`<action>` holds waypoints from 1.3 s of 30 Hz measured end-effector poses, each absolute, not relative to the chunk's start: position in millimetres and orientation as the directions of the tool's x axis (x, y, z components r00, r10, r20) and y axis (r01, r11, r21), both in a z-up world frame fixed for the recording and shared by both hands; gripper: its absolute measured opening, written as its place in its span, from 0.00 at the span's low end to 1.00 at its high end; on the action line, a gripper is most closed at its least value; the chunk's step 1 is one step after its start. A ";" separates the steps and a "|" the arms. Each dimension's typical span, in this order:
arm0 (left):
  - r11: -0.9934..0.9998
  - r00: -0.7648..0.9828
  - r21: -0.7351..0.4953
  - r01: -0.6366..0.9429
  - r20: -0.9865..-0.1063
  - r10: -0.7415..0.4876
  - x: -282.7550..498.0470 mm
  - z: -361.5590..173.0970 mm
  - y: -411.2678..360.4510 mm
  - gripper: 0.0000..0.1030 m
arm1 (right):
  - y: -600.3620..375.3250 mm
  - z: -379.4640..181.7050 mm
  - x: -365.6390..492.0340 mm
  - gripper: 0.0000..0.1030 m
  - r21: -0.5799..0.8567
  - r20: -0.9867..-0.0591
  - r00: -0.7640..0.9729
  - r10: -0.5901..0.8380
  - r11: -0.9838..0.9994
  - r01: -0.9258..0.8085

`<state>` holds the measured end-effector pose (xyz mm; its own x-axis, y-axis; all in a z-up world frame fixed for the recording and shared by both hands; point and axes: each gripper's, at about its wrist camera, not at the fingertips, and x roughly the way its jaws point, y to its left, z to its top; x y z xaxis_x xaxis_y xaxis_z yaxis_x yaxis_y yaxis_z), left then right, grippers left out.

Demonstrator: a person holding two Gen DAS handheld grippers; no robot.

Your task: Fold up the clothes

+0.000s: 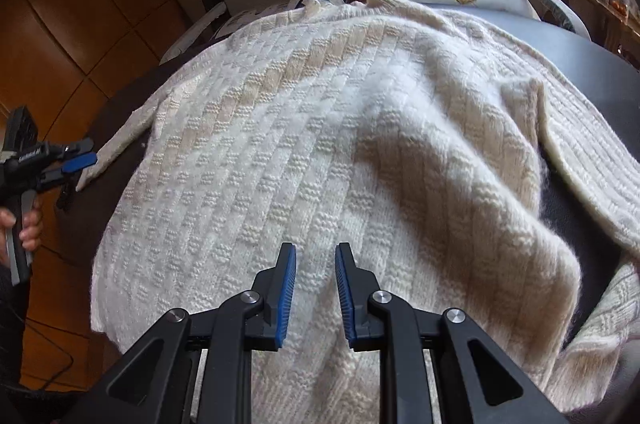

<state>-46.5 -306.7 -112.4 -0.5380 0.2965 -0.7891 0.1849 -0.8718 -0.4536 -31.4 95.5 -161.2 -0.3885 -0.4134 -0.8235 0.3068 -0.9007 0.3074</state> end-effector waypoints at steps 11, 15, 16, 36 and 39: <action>-0.968 -0.493 -0.243 0.069 -0.851 0.178 -188.0 -131.1 -265.9 0.64 | 46.4 -156.0 -86.1 0.21 0.067 -0.849 -0.472 -0.236 -0.936 0.347; -0.993 -0.462 -0.110 0.038 -0.883 0.080 -203.5 -157.6 -248.6 0.60 | 50.5 -170.8 -97.4 0.21 0.059 -0.877 -0.438 -0.197 -0.949 0.309; -0.997 -0.463 -0.073 0.040 -0.885 0.046 -204.4 -162.4 -247.2 0.58 | 53.4 -173.3 -97.9 0.21 0.062 -0.881 -0.431 -0.195 -0.951 0.303; -0.892 -0.553 -0.425 0.157 -0.786 0.277 -82.5 -131.9 -299.0 0.58 | 92.1 -149.2 -56.6 0.23 0.315 -0.812 -0.401 -0.424 -0.897 0.311; -0.905 -0.526 -0.398 0.150 -0.807 0.268 -63.8 -143.6 -293.0 0.58 | 87.3 -154.7 -36.9 0.23 0.273 -0.837 -0.381 -0.393 -0.903 0.331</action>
<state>-63.8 -293.0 -143.6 -0.5256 0.2680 -0.8074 0.1505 -0.9048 -0.3983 -36.9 87.3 -154.7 -0.3813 -0.3930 -0.8368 0.3312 -0.9031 0.2733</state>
